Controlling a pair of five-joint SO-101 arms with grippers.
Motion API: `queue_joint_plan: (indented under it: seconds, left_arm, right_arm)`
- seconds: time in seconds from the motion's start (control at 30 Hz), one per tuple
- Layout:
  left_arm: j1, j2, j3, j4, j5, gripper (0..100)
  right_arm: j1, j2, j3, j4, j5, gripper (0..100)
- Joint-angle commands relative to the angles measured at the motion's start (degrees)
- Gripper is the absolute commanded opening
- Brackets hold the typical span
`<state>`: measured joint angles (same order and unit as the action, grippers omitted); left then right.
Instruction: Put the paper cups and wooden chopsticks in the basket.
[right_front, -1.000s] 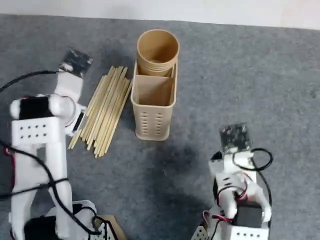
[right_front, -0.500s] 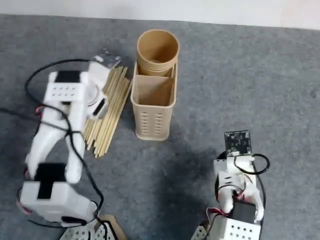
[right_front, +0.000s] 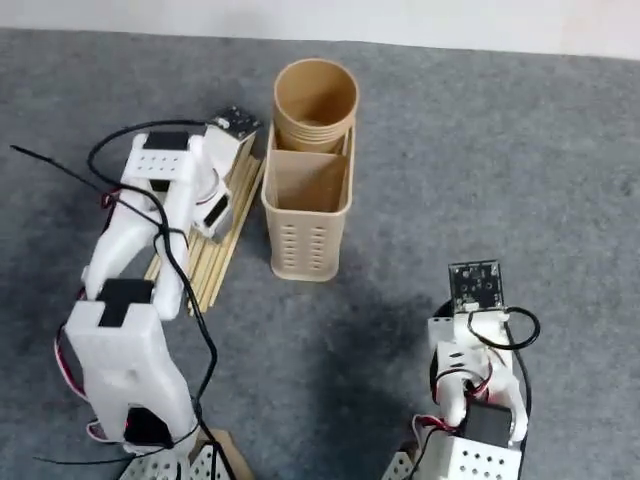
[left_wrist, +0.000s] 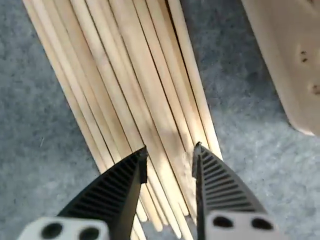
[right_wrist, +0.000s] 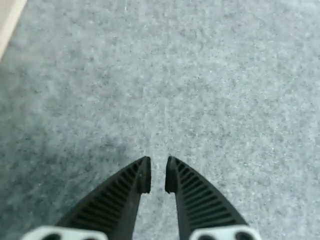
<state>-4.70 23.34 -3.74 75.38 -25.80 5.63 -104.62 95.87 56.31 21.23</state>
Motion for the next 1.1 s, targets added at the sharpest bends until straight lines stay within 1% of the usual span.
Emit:
queue_joint_plan:
  seconds: [0.0, 0.23, 0.5, 0.53, 0.7, 0.83, 0.93, 1.07]
  left_arm:
    - [0.66, 2.24, -4.26, -0.62, -0.53, 15]
    - [0.57, 6.55, -4.53, -1.49, -0.44, 15]
    - [-0.40, 6.99, -3.91, -1.58, -0.53, 15]
    - [-0.48, 6.99, -3.91, -1.49, -0.53, 13]
    - [-0.92, 6.55, -4.53, -1.41, -0.62, 1]
    - [-0.66, 6.37, -6.90, -1.14, -0.62, 0]
    - [-0.57, 6.46, -12.88, 4.13, -0.62, 0]
    - [-0.57, 6.46, -24.75, 13.36, -0.35, 0]
  right_arm:
    - [0.48, -0.57, 7.69, -0.84, 0.35, 6.7]
    - [0.48, -0.57, 7.69, -0.84, 0.35, 6.7]
    - [0.48, -0.57, 7.69, -0.92, 0.26, 6.7]
    - [0.48, -0.57, 7.69, -0.92, 0.26, 6.7]
    - [0.48, -0.57, 7.69, -0.92, 0.18, 6.7]
    - [0.48, -0.57, 7.69, -0.92, 0.18, 6.7]
    - [0.48, -0.57, 7.69, -0.92, 0.18, 6.7]
    - [0.48, -0.57, 7.69, -0.92, 0.18, 6.7]
